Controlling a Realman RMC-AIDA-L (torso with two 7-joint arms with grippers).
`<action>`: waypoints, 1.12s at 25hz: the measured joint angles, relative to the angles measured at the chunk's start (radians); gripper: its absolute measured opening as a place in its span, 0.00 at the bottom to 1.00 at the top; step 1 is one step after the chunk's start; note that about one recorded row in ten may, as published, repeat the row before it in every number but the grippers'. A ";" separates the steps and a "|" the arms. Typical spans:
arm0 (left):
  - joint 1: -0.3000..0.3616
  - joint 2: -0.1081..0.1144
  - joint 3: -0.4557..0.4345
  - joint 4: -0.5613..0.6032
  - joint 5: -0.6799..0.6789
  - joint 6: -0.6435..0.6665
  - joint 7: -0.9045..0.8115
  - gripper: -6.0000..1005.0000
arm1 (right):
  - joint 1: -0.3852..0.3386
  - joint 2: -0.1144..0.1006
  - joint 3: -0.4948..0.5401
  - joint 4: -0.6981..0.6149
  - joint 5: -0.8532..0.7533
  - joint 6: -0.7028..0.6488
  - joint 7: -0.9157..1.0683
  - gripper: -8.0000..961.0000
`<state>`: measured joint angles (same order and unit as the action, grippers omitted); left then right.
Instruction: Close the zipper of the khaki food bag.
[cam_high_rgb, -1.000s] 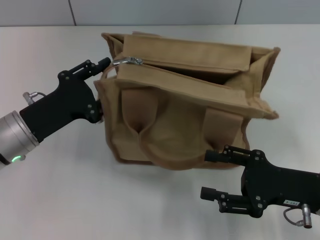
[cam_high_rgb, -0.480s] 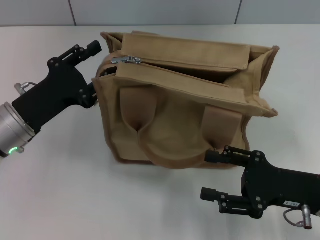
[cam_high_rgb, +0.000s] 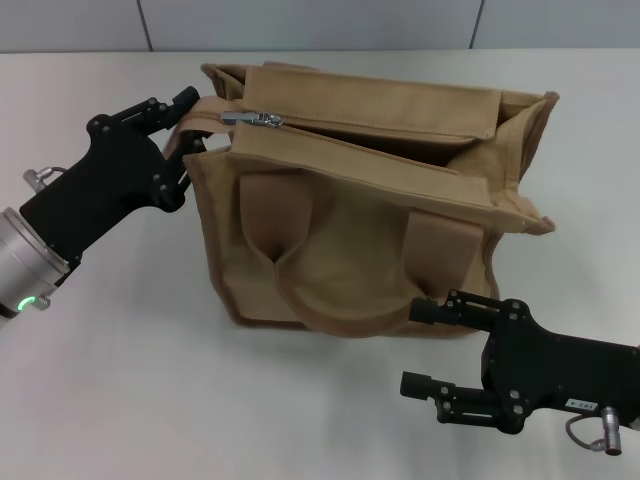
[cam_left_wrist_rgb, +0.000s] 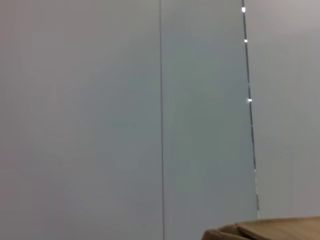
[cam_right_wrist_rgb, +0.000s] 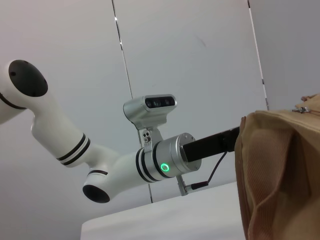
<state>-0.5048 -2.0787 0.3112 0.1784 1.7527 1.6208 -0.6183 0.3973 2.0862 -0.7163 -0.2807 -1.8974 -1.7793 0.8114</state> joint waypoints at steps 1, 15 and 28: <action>0.003 0.000 -0.002 -0.005 -0.011 0.000 0.000 0.47 | 0.000 0.000 0.000 0.000 0.000 0.000 0.000 0.77; -0.001 0.000 -0.006 -0.070 -0.035 0.049 -0.001 0.03 | 0.000 -0.001 0.030 0.024 0.002 -0.035 0.004 0.77; -0.067 -0.001 -0.083 -0.155 -0.037 0.125 0.003 0.03 | 0.029 -0.002 0.161 0.053 0.001 -0.161 0.165 0.77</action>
<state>-0.5718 -2.0801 0.2278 0.0236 1.7153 1.7458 -0.6153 0.4266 2.0843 -0.5555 -0.2278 -1.8959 -1.9405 0.9759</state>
